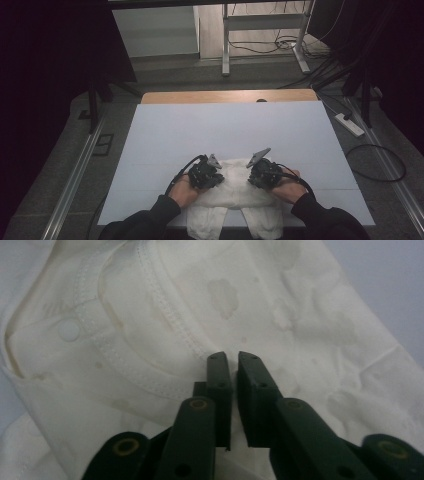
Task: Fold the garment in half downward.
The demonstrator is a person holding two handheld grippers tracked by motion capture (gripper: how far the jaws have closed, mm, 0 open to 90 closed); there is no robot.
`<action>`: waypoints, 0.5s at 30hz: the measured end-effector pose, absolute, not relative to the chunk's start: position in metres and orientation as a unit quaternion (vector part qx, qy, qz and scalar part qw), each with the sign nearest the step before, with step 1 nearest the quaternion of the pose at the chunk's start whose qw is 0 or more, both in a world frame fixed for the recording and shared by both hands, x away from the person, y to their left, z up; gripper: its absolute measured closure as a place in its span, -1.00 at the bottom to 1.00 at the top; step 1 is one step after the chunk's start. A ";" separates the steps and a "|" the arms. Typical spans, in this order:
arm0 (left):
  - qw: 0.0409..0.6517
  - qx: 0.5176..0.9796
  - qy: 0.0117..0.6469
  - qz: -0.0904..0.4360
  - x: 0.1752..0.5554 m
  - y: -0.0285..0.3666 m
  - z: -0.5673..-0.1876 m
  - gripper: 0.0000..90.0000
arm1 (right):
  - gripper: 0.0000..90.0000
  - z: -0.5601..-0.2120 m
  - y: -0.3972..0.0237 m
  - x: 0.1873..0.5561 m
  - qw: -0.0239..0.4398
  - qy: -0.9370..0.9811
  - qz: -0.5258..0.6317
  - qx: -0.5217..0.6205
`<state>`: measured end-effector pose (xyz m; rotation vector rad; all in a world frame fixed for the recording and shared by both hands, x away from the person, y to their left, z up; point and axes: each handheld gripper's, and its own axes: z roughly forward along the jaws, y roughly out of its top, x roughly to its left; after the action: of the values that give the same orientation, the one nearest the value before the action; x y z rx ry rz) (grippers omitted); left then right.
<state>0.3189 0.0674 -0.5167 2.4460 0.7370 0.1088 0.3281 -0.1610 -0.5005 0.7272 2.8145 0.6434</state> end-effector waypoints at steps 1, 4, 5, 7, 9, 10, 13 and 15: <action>0.292 0.914 0.280 0.036 0.319 0.069 -0.515 0.94 | 0.90 -0.500 -0.162 0.328 0.080 0.941 0.217 0.245; 0.309 0.906 0.288 0.024 0.320 0.075 -0.507 0.95 | 0.91 -0.495 -0.164 0.326 0.081 0.938 0.233 0.244; 0.316 0.903 0.290 0.023 0.319 0.077 -0.504 0.95 | 0.91 -0.492 -0.166 0.325 0.081 0.936 0.240 0.243; 0.328 0.899 0.290 0.019 0.316 0.081 -0.497 0.95 | 0.91 -0.486 -0.168 0.323 0.079 0.932 0.257 0.242; 0.342 0.894 0.290 0.013 0.311 0.085 -0.490 0.96 | 0.91 -0.479 -0.172 0.321 0.067 0.928 0.277 0.238; 0.348 0.892 0.288 0.011 0.309 0.087 -0.486 0.95 | 0.91 -0.477 -0.174 0.320 0.066 0.927 0.286 0.235; 0.360 0.889 0.282 0.004 0.300 0.091 -0.479 0.95 | 0.91 -0.469 -0.179 0.314 0.060 0.922 0.303 0.234; 0.366 0.890 0.273 -0.001 0.292 0.095 -0.475 0.95 | 0.91 -0.464 -0.182 0.308 0.057 0.920 0.313 0.228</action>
<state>0.2916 0.0946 -0.4746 2.2864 0.7008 -0.0020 0.3084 -0.1819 -0.4639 0.6927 2.7900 0.9493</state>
